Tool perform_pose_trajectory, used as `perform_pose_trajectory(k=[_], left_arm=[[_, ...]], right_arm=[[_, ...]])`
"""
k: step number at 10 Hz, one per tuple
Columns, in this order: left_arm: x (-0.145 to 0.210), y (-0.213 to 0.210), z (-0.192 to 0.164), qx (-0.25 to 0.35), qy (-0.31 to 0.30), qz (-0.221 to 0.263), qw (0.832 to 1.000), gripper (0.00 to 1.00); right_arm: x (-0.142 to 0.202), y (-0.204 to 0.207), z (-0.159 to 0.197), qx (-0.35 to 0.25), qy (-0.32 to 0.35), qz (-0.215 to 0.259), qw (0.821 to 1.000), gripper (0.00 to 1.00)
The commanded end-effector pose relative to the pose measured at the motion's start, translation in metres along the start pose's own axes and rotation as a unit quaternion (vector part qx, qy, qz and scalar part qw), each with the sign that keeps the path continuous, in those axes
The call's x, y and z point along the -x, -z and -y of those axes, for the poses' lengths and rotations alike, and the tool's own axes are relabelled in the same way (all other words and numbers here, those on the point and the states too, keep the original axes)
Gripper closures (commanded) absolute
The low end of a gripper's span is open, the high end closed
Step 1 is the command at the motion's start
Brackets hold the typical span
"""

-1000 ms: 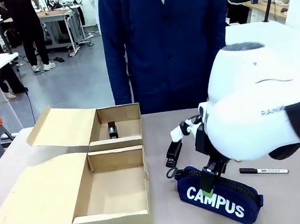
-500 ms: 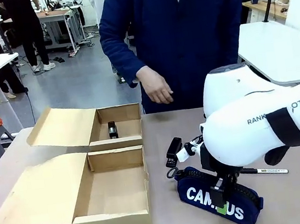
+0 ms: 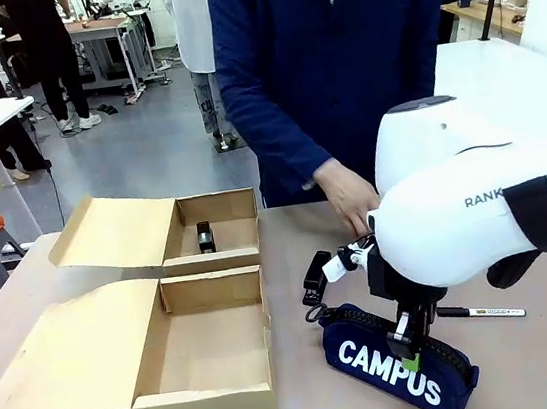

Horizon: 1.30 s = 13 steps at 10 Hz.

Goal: Place items inside the box.
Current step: Pick up a Pencil pouch or Stapler and place it inside the Mailer Box closest to the robot.

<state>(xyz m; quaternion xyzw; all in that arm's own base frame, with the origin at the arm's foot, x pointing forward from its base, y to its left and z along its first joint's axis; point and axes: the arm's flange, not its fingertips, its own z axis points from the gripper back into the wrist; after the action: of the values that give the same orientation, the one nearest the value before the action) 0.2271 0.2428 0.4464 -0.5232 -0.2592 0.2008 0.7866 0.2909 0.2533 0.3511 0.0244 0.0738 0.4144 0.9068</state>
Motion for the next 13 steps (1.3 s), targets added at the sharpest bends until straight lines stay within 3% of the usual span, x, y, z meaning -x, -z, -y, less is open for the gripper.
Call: perform_pose_trajectory(k=[1,13], left_arm=[[-0.001,0.0,0.0,0.01,0.009,0.004,1.0,0.0],[-0.001,0.0,0.0,0.01,0.009,0.004,1.0,0.0]], right_arm=[[0.009,-0.003,0.0,-0.013,0.003,0.009,1.0,1.0],[0.038,-0.038,-0.006,-0.046,0.055,0.019,0.997,1.0]])
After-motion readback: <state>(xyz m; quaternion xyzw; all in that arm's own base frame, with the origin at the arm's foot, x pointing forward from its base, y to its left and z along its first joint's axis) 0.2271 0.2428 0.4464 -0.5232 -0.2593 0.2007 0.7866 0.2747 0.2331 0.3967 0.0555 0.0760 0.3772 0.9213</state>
